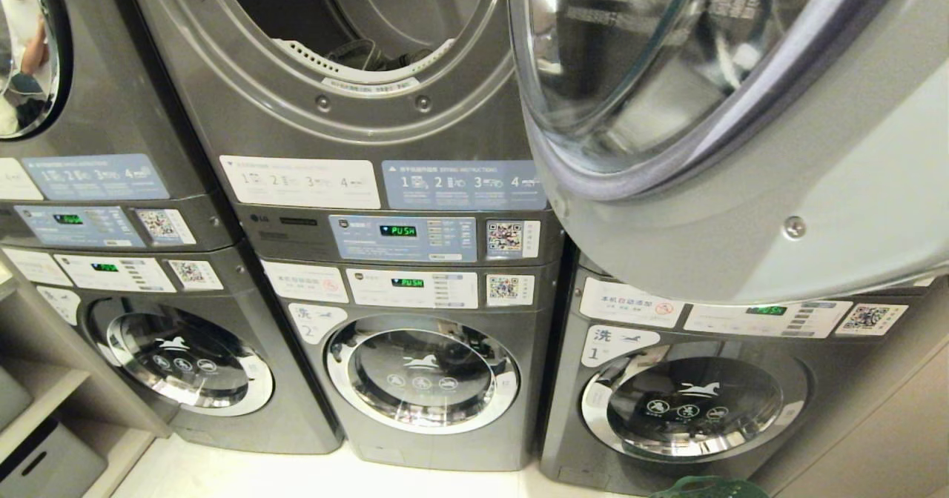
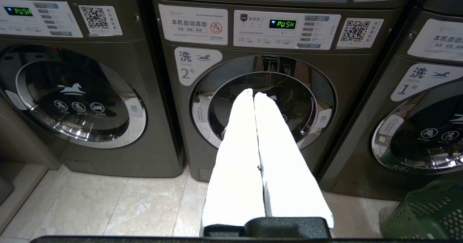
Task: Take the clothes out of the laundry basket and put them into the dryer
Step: Close the dryer
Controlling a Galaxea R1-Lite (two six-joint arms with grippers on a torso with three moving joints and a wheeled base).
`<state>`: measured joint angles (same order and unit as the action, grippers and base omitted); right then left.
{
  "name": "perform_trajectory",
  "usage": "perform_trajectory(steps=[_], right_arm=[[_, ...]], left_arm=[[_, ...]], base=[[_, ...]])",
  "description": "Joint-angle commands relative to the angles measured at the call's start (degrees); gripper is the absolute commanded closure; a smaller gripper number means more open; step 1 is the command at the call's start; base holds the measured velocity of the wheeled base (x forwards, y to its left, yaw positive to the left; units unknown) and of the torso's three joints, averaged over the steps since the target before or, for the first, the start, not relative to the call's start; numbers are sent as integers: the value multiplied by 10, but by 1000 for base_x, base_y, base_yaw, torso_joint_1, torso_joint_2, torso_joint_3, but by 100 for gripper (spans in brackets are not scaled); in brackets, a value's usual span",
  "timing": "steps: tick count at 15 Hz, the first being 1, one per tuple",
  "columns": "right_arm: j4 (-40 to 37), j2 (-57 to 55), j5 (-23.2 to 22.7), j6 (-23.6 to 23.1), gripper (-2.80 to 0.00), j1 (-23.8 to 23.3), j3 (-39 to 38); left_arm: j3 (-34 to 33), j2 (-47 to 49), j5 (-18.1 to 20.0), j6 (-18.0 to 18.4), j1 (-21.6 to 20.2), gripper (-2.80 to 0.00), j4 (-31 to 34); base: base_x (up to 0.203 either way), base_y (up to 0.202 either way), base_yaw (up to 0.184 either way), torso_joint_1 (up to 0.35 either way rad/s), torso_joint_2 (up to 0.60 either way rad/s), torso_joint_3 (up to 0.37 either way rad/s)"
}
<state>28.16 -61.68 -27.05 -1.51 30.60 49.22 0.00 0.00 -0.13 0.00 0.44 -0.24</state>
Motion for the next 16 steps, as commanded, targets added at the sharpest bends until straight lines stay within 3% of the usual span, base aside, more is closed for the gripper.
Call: perform_trajectory(steps=[1, 7, 16], right_arm=[[4, -51, 37, -2, 0, 60, 24], [30, -120, 57, -13, 0, 114, 65], [77, -290, 144, -16, 0, 250, 207]], left_arm=[[0, 0, 0, -1, 0, 0, 0], [0, 0, 0, 0, 0, 0, 0], [0, 0, 0, 0, 0, 0, 0]], base=[[0, 0, 0, 0, 0, 0], [0, 0, 0, 0, 0, 0], [0, 0, 0, 0, 0, 0]])
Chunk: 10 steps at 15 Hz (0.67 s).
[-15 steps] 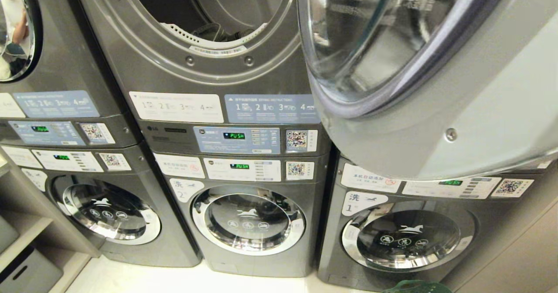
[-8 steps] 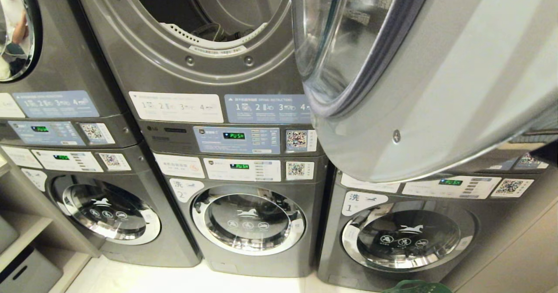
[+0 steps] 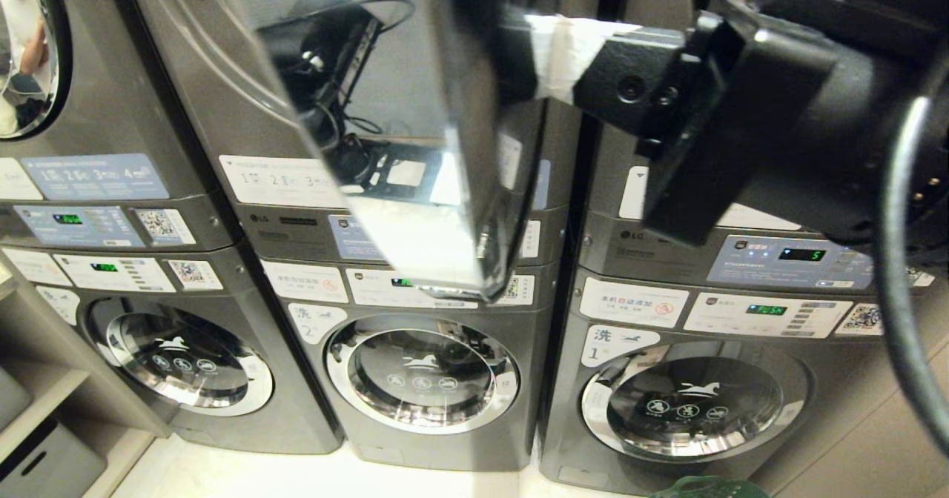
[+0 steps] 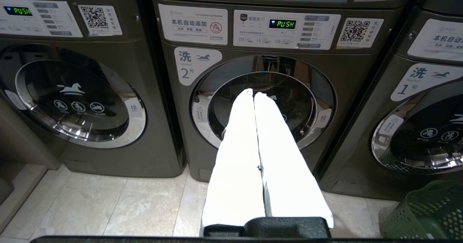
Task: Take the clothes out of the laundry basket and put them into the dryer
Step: Close the dryer
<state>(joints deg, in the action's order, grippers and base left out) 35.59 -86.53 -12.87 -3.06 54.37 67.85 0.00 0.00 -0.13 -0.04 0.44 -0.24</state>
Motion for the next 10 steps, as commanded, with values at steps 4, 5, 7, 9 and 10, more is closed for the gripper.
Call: perform_trajectory(steps=[4, 5, 7, 9, 10], right_arm=[[33, -161, 54, -4, 0, 43, 129], [45, -201, 76, -5, 0, 50, 169], [57, -281, 122, -4, 0, 64, 261], [61, -368, 173, -6, 0, 71, 373], [62, -414, 207, -8, 0, 74, 419]], left_arm=[[0, 0, 0, -1, 0, 0, 0], [0, 0, 0, -1, 0, 0, 0], [0, 0, 0, -1, 0, 0, 0], [0, 0, 0, -1, 0, 0, 0], [0, 0, 0, -1, 0, 0, 0]], base=[[0, 0, 0, 0, 0, 0], [0, 0, 0, 0, 0, 0], [0, 0, 0, 0, 0, 0], [0, 0, 0, 0, 0, 0], [0, 0, 0, 0, 0, 0]])
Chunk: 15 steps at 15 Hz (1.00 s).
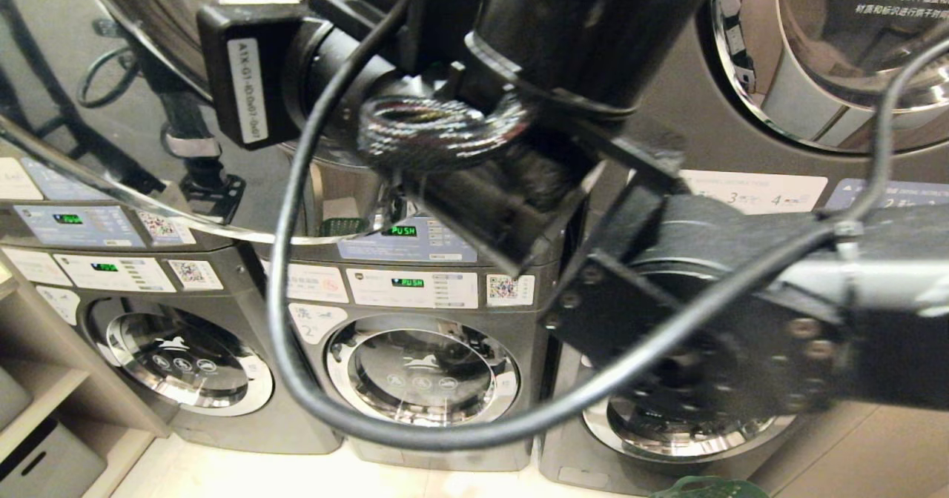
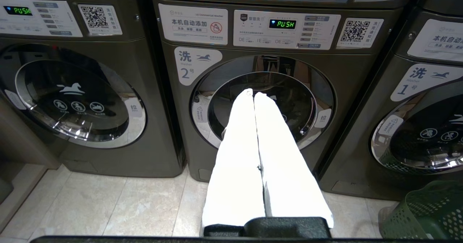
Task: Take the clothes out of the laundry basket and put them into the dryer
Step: Close the dryer
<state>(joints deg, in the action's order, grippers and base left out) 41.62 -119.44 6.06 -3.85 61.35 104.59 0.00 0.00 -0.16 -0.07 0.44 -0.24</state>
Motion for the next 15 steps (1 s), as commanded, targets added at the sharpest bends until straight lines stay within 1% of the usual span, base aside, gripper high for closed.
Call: perform_trajectory(steps=[1, 3, 5, 6, 7, 9, 11, 12, 13, 14, 15], right_arm=[[4, -112, 54, -5, 0, 5, 72], [4, -108, 86, -12, 0, 6, 74], [2, -46, 100, -23, 0, 6, 67], [2, -10, 105, -31, 0, 5, 47], [3, 21, 109, -36, 0, -1, 2], [5, 80, 112, -38, 0, -30, -121], [15, 160, 109, -38, 0, -83, -279], [23, 200, 102, -38, 0, -114, -357], [30, 248, 85, -38, 0, -156, -441], [35, 302, 54, -38, 0, -213, -519], [39, 348, 14, -38, 0, -290, -578]], left_arm=[[0, 0, 0, 0, 0, 0, 0], [0, 0, 1, 0, 0, 0, 0], [0, 0, 0, 0, 0, 0, 0], [0, 0, 0, 0, 0, 0, 0], [0, 0, 0, 0, 0, 0, 0], [0, 0, 0, 0, 0, 0, 0], [0, 0, 0, 0, 0, 0, 0], [0, 0, 0, 0, 0, 0, 0], [0, 0, 0, 0, 0, 0, 0], [0, 0, 0, 0, 0, 0, 0], [0, 0, 0, 0, 0, 0, 0]], base=[[0, 0, 0, 0, 0, 0], [0, 0, 0, 0, 0, 0], [0, 0, 0, 0, 0, 0], [0, 0, 0, 0, 0, 0], [0, 0, 0, 0, 0, 0], [0, 0, 0, 0, 0, 0], [0, 0, 0, 0, 0, 0], [0, 0, 0, 0, 0, 0], [0, 0, 0, 0, 0, 0], [0, 0, 0, 0, 0, 0], [0, 0, 0, 0, 0, 0]])
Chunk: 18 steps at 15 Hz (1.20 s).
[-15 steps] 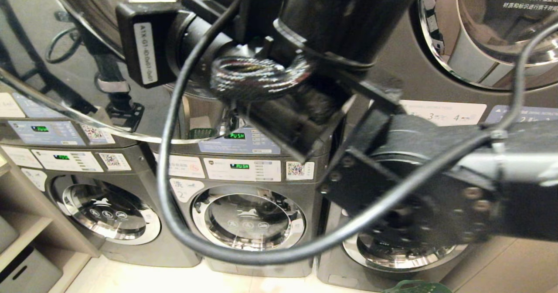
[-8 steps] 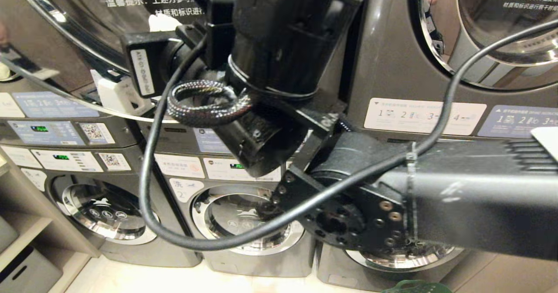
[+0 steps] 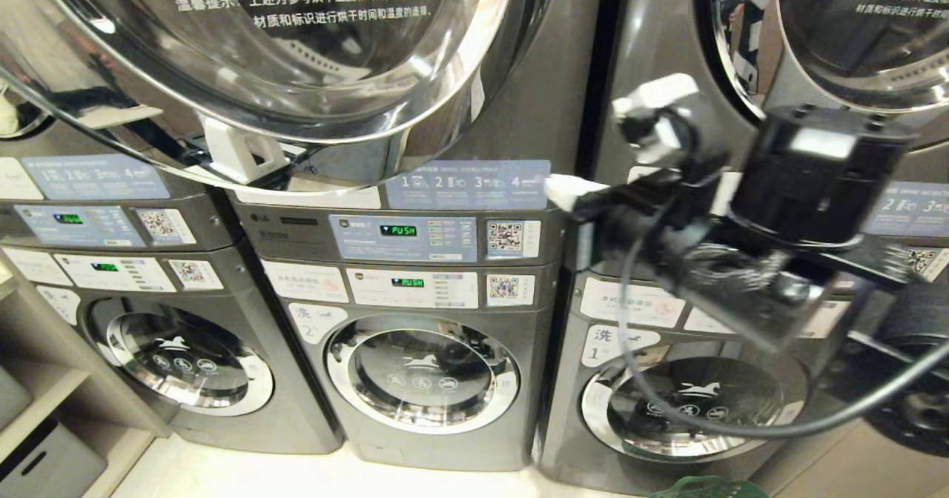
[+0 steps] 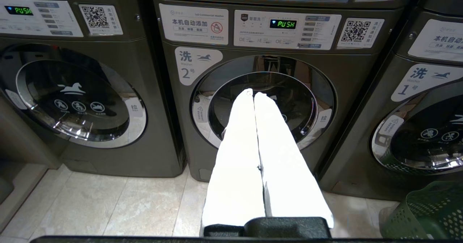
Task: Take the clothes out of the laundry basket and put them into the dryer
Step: Close the dryer
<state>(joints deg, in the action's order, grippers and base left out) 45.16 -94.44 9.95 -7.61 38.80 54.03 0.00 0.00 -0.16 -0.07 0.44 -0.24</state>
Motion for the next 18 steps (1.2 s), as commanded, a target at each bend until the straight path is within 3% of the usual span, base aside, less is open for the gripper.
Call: perform_trajectory(steps=[1, 4, 6, 9, 13, 16, 18], right_arm=[[7, 141, -73, -1, 0, -144, -121], [12, 243, -177, 11, 0, -350, -233], [14, 319, -204, 22, 0, -410, -336], [-7, 429, -209, -28, 0, -417, -497], [-265, 725, -178, -59, 0, -413, -522], [-428, 915, -146, -42, 0, -402, -508], [-447, 950, -115, 28, 0, -395, -532]], left_arm=[[0, 0, 1, 0, 0, 0, 0], [1, 0, 0, 0, 0, 0, 0], [0, 0, 0, 1, 0, 0, 0], [0, 0, 0, 1, 0, 0, 0], [0, 0, 1, 1, 0, 0, 0], [0, 0, 1, 1, 0, 0, 0], [0, 0, 1, 0, 0, 0, 0]], base=[[0, 0, 0, 0, 0, 0], [0, 0, 0, 0, 0, 0], [0, 0, 0, 0, 0, 0], [0, 0, 0, 0, 0, 0], [0, 0, 0, 0, 0, 0], [0, 0, 0, 0, 0, 0], [0, 0, 0, 0, 0, 0]])
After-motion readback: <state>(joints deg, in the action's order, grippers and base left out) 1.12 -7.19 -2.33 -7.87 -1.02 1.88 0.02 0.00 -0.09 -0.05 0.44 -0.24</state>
